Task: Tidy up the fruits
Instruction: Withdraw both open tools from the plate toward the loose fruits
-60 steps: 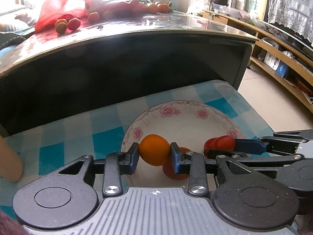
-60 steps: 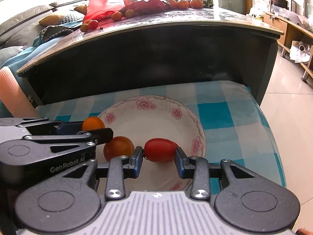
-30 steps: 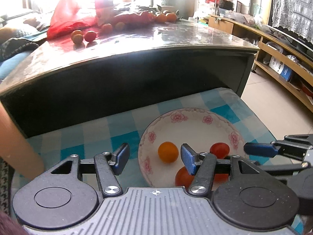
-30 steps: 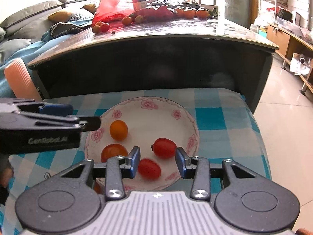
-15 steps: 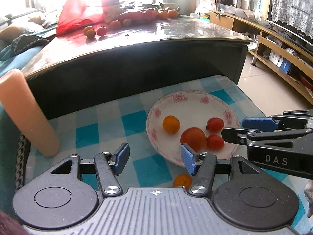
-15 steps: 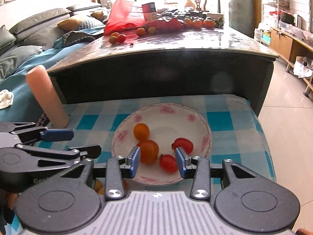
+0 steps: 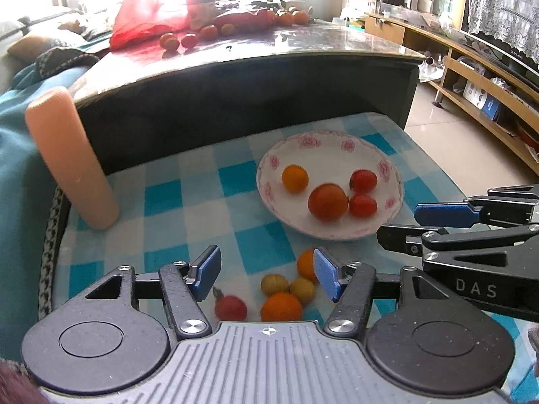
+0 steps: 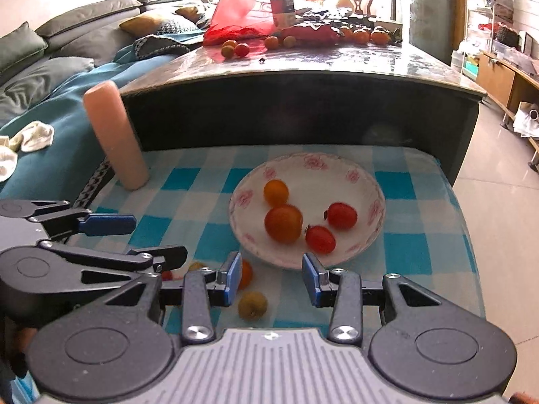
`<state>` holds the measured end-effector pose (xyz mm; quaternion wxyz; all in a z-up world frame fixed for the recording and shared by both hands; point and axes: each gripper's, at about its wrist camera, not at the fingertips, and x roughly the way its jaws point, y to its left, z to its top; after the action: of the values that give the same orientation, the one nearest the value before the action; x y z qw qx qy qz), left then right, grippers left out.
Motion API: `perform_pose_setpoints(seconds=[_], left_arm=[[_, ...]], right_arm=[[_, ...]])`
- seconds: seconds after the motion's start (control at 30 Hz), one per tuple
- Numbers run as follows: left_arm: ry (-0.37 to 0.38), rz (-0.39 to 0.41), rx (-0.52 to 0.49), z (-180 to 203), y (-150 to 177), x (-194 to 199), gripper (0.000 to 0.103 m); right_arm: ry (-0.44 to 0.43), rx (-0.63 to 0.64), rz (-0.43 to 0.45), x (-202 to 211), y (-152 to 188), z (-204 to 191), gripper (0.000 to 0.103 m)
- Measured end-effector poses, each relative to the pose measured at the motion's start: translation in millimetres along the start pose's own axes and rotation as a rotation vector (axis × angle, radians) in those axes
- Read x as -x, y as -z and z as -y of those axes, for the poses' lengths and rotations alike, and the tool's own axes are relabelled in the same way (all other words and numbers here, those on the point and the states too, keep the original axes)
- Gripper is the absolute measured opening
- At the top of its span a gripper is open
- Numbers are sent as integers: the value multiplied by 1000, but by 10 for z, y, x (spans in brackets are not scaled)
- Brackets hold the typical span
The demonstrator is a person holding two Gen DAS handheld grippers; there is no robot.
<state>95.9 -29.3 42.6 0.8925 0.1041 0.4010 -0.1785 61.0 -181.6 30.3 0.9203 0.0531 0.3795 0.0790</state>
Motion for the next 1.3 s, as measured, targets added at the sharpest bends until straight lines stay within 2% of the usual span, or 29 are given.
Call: perform_pose_setpoints(seconds=[0.5,1.3], left_arm=[[7,-91,19,-41,403,86,66],[-1,-146,4,-79,476,-101,63]], right_arm=[[-12,13,-113,34,315,-199,53],[11,39,-185,-190,322,-264,53]])
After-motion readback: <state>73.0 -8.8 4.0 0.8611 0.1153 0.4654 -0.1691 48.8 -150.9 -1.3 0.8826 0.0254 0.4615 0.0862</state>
